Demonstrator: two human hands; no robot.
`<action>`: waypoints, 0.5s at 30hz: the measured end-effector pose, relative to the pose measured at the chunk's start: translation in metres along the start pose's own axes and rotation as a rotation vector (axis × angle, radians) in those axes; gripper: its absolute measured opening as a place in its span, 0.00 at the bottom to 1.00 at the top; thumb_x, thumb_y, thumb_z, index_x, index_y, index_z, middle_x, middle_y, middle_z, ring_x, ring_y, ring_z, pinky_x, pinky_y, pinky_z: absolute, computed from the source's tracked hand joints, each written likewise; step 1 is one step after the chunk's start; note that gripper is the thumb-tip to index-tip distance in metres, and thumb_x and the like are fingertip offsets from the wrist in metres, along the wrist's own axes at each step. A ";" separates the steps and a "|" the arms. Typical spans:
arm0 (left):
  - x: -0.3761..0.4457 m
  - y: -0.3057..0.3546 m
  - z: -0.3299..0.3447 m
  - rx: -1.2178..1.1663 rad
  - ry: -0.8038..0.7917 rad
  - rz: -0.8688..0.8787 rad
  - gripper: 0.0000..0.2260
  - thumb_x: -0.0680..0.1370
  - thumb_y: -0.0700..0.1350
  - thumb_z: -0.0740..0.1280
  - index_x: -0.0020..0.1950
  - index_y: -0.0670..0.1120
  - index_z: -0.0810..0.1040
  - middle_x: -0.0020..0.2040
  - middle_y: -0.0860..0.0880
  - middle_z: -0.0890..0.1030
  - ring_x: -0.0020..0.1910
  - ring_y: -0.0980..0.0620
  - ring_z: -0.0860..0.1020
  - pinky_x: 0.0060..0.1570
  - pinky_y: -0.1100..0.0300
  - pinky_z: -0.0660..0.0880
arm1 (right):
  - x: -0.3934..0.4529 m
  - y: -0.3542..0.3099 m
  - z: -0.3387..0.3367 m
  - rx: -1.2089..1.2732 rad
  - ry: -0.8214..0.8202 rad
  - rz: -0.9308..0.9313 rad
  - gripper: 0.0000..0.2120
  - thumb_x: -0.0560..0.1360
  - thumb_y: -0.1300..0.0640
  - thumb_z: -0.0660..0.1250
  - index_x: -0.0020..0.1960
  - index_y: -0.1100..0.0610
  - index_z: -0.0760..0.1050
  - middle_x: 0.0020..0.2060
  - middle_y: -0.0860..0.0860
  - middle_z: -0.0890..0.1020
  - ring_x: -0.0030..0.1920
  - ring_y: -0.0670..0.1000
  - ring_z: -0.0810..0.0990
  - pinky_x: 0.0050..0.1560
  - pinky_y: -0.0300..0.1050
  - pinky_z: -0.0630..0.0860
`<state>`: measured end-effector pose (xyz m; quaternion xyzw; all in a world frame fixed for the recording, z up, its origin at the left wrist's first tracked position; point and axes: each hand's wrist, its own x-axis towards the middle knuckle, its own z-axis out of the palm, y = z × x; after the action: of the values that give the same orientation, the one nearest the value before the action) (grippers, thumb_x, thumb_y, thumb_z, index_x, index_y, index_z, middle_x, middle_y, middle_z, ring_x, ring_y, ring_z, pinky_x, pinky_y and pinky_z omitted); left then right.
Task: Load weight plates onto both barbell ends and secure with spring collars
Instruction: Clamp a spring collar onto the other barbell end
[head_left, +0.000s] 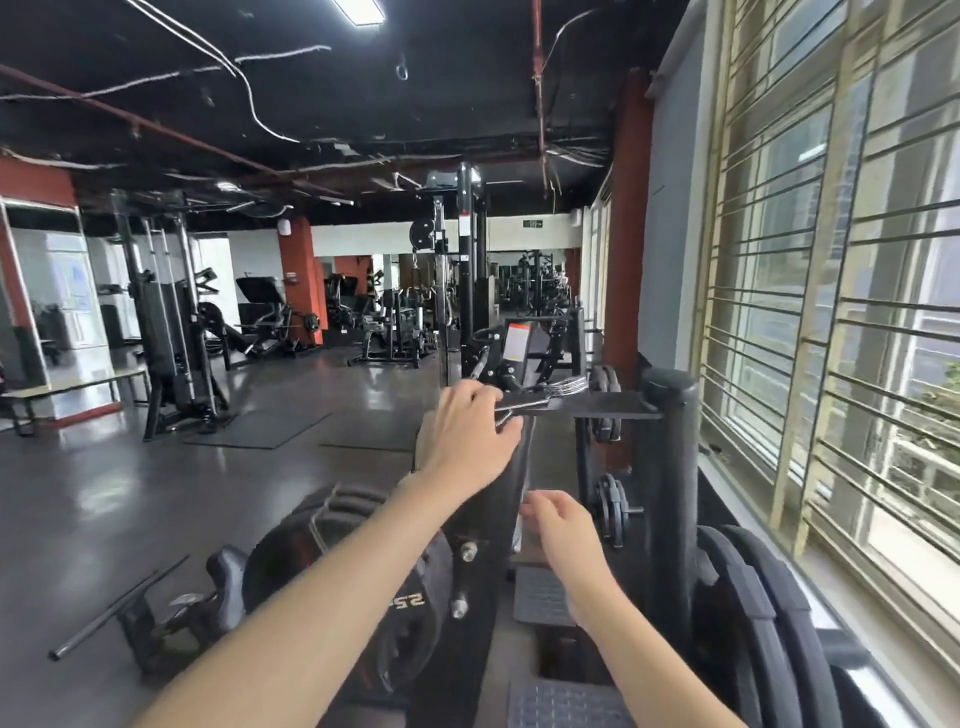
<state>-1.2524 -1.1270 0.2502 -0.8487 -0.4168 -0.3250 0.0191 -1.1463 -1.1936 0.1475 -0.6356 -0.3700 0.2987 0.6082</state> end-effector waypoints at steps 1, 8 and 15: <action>0.014 0.013 0.007 0.002 -0.003 0.031 0.22 0.83 0.57 0.60 0.74 0.47 0.71 0.73 0.49 0.70 0.73 0.48 0.67 0.70 0.51 0.65 | 0.003 -0.002 -0.012 0.037 0.001 0.028 0.08 0.83 0.56 0.60 0.53 0.53 0.79 0.49 0.53 0.85 0.47 0.47 0.81 0.48 0.43 0.76; 0.077 0.055 0.064 0.103 -0.230 0.047 0.38 0.79 0.71 0.54 0.83 0.51 0.56 0.83 0.49 0.58 0.80 0.45 0.59 0.74 0.43 0.62 | 0.029 0.020 -0.077 0.097 0.064 0.181 0.11 0.81 0.61 0.60 0.53 0.56 0.82 0.37 0.47 0.85 0.39 0.45 0.84 0.36 0.37 0.74; 0.065 0.066 0.075 0.046 0.023 0.126 0.19 0.82 0.61 0.61 0.56 0.46 0.78 0.59 0.50 0.82 0.57 0.43 0.82 0.49 0.51 0.76 | 0.034 0.029 -0.094 0.099 0.100 0.198 0.09 0.80 0.61 0.62 0.51 0.57 0.82 0.36 0.48 0.86 0.37 0.46 0.82 0.36 0.39 0.73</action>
<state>-1.1360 -1.1024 0.2442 -0.8688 -0.3696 -0.3232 0.0637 -1.0467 -1.2169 0.1285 -0.6522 -0.2594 0.3433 0.6241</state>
